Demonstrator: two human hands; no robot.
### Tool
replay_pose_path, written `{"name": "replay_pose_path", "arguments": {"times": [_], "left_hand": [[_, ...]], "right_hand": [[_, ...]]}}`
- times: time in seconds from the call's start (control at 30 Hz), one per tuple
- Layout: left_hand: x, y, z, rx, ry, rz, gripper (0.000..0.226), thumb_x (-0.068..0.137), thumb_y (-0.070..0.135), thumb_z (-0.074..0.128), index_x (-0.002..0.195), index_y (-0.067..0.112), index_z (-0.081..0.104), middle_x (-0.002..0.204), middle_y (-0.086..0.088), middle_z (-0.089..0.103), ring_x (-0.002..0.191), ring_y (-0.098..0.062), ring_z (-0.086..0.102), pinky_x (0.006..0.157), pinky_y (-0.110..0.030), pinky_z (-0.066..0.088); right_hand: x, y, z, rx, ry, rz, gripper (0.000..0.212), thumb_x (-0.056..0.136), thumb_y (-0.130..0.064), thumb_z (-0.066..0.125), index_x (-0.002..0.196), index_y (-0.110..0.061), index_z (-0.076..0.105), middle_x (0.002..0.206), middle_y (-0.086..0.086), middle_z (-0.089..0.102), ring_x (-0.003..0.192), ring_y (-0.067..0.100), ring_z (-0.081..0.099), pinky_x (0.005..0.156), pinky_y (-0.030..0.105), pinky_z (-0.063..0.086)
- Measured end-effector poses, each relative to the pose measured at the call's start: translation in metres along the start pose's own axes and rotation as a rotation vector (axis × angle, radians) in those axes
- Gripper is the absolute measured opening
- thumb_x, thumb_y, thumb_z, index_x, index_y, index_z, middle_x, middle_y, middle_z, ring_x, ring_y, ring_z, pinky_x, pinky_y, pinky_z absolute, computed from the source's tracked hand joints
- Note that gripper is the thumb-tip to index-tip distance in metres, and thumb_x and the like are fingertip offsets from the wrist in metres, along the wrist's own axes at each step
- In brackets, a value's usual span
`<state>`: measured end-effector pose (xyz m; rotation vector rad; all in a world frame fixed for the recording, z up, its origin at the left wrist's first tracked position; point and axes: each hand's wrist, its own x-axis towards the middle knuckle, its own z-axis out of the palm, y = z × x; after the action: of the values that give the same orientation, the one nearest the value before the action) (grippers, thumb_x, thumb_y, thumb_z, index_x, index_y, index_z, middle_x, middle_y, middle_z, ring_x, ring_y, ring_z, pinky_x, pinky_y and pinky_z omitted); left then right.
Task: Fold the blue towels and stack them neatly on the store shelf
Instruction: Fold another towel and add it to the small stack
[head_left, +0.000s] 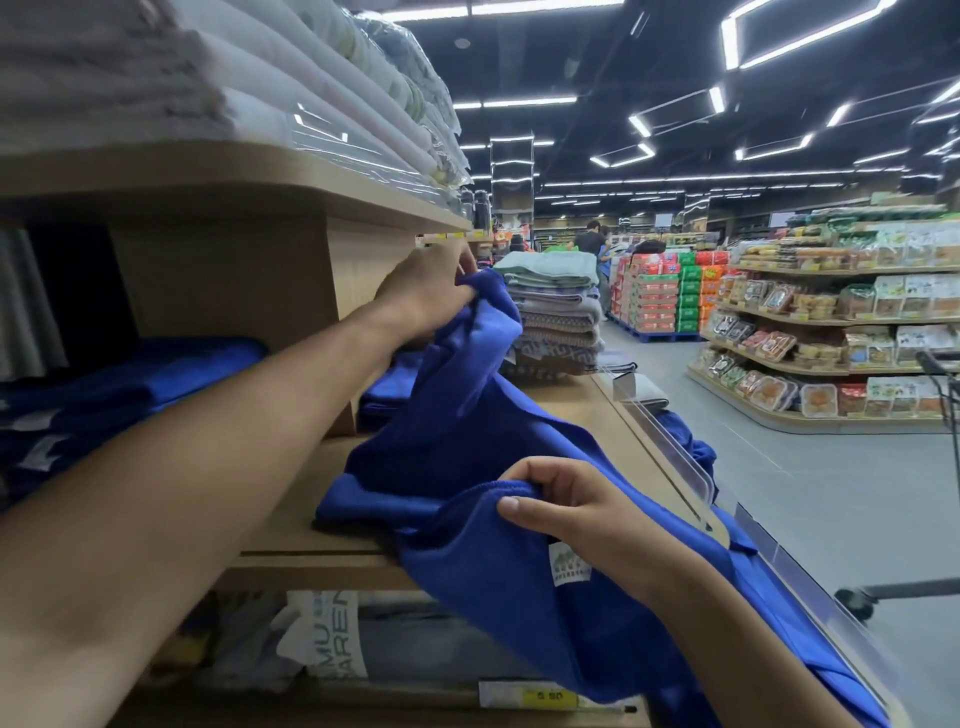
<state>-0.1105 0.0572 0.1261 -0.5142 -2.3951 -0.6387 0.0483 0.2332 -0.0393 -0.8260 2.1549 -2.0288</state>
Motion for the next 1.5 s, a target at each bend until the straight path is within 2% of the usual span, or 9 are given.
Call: {"name": "replay_pose_path", "arguments": {"times": [0.23,0.4,0.53,0.7,0.87,0.97,1.07,1.27,1.5], "left_hand": [[0.002,0.001,-0.014,-0.778,-0.069,-0.302,0.013,0.103,0.018,0.053,0.090,0.015,0.055,0.080,-0.004,0.058,0.067,-0.018,0.057,0.051,-0.026,0.050],[0.018,-0.010,-0.017,-0.523,0.155,-0.241,0.020,0.096,0.026,0.063,0.109,0.015,0.054,0.103,-0.006,0.058,0.093,-0.022,0.057,0.081,-0.036,0.051],[0.028,-0.008,-0.029,-0.261,0.254,-0.109,0.023,0.092,0.035,0.066,0.105,0.020,0.054,0.094,0.002,0.059,0.090,-0.021,0.058,0.076,-0.029,0.044],[0.011,0.005,-0.025,0.482,-0.177,-0.017,0.049,0.085,0.065,0.061,0.079,0.016,0.060,0.088,-0.006,0.066,0.071,-0.021,0.055,0.068,-0.034,0.048],[-0.032,0.011,-0.014,-0.414,-0.654,-0.356,0.054,0.071,0.054,0.076,0.106,0.017,0.060,0.106,-0.006,0.066,0.093,-0.026,0.065,0.084,-0.038,0.056],[-0.051,0.003,-0.013,-0.663,-0.983,-0.233,0.027,0.070,0.020,0.077,0.088,0.020,0.057,0.091,-0.008,0.059,0.079,-0.021,0.059,0.065,-0.034,0.047],[-0.071,0.001,-0.013,-0.845,-1.151,-0.183,0.029,0.083,-0.005,0.066,0.105,0.014,0.065,0.104,-0.013,0.067,0.085,-0.021,0.069,0.068,-0.029,0.058],[-0.124,-0.004,0.004,-1.136,-0.922,-0.149,0.048,0.079,-0.008,0.068,0.114,0.022,0.075,0.105,-0.001,0.073,0.095,-0.011,0.069,0.078,-0.023,0.057],[-0.178,-0.003,0.051,-1.308,-0.224,-0.175,0.010,0.081,0.014,0.078,0.089,0.020,0.078,0.099,-0.011,0.077,0.090,-0.015,0.072,0.078,-0.022,0.057]], "right_hand": [[0.001,-0.001,0.001,0.013,0.013,-0.010,0.004,0.097,-0.007,0.065,0.098,-0.003,0.067,0.091,0.009,0.068,0.087,0.020,0.062,0.078,0.028,0.051],[0.002,0.001,0.000,0.028,0.024,0.000,0.003,0.096,-0.008,0.066,0.095,-0.008,0.069,0.090,0.011,0.068,0.086,0.022,0.061,0.077,0.030,0.050],[0.002,0.002,0.000,0.044,0.029,0.013,0.004,0.096,-0.011,0.068,0.092,-0.011,0.070,0.088,0.010,0.066,0.084,0.021,0.061,0.073,0.027,0.049],[0.002,0.002,0.000,0.046,0.032,0.008,0.003,0.096,-0.011,0.068,0.095,-0.008,0.069,0.087,0.009,0.066,0.083,0.019,0.061,0.071,0.024,0.049],[0.002,0.002,-0.002,0.030,0.057,-0.003,0.013,0.088,-0.012,0.078,0.083,-0.018,0.067,0.080,0.006,0.062,0.075,0.015,0.056,0.063,0.020,0.045],[0.003,0.005,-0.002,0.079,0.116,-0.001,0.019,0.080,-0.013,0.085,0.078,-0.021,0.068,0.079,0.005,0.065,0.077,0.015,0.059,0.066,0.022,0.047],[0.003,0.007,-0.002,0.105,0.158,-0.010,0.010,0.079,-0.014,0.083,0.085,-0.017,0.076,0.086,0.008,0.072,0.083,0.017,0.066,0.073,0.026,0.053],[0.001,0.008,-0.003,0.176,0.154,-0.050,0.018,0.096,-0.004,0.063,0.108,-0.002,0.076,0.111,0.027,0.072,0.100,0.028,0.069,0.090,0.039,0.054],[0.001,0.008,0.000,0.116,0.252,-0.115,0.015,0.093,0.001,0.065,0.104,-0.003,0.075,0.105,0.023,0.074,0.095,0.025,0.067,0.088,0.038,0.053]]}}
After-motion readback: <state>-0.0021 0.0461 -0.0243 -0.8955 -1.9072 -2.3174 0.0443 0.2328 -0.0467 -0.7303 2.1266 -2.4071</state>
